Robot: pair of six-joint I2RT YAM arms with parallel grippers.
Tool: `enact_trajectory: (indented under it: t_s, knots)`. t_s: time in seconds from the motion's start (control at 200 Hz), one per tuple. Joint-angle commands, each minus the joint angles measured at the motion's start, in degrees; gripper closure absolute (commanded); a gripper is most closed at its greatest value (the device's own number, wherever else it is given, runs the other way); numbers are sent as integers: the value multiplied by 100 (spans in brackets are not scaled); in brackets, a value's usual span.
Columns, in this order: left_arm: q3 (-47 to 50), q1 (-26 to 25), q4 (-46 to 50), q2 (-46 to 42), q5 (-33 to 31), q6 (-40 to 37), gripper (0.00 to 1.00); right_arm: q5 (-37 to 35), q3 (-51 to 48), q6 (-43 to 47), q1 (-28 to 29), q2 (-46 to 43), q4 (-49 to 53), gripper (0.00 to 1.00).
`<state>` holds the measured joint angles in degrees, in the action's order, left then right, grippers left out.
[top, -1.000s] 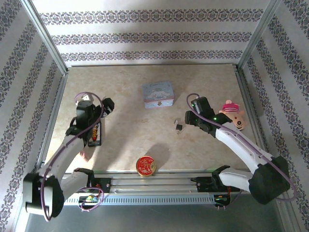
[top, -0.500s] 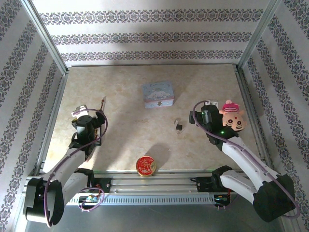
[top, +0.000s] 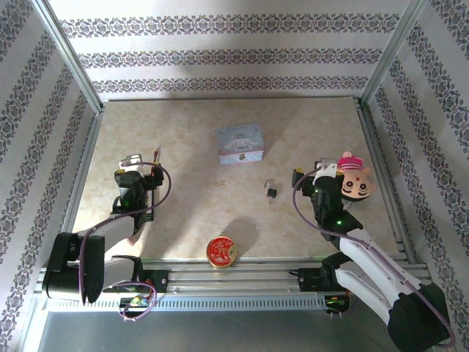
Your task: Unlock the padlock with the key
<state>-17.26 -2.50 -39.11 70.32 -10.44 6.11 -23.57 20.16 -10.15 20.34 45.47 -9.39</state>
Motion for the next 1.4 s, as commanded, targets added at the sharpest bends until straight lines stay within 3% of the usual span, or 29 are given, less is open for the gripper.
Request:
enact_trajectory:
  t_s: [0.0, 0.355, 0.66, 0.71, 0.785, 0.909, 1.159, 1.399]
  knots:
    - [125, 83, -879, 179, 427, -386, 1, -107, -209, 472, -78, -158, -317, 2]
    - [253, 96, -2038, 1041, 987, -741, 1, 315, -621, 667, -496, -228, -1033, 2]
    - [-148, 161, -2006, 1973, 1686, -919, 1, 703, -914, 725, -868, -109, -1635, 2]
    - [-282, 195, -2057, 2139, 1625, -857, 1, 753, -968, 750, -926, -100, -1748, 2]
    - [-578, 360, -1306, 2048, 1520, -595, 1, 872, -1072, 772, -1010, -70, -1930, 2]
    - [-524, 376, -1440, 2073, 1527, -578, 1, 1096, -1148, 842, -1132, 34, -2129, 2]
    - [-516, 373, -1485, 2082, 1503, -597, 1, 1383, -1268, 995, -1384, 620, -2963, 2]
    - [-507, 374, -1494, 2082, 1497, -597, 1, 1731, -1201, 903, -1558, 1820, -4106, 2]
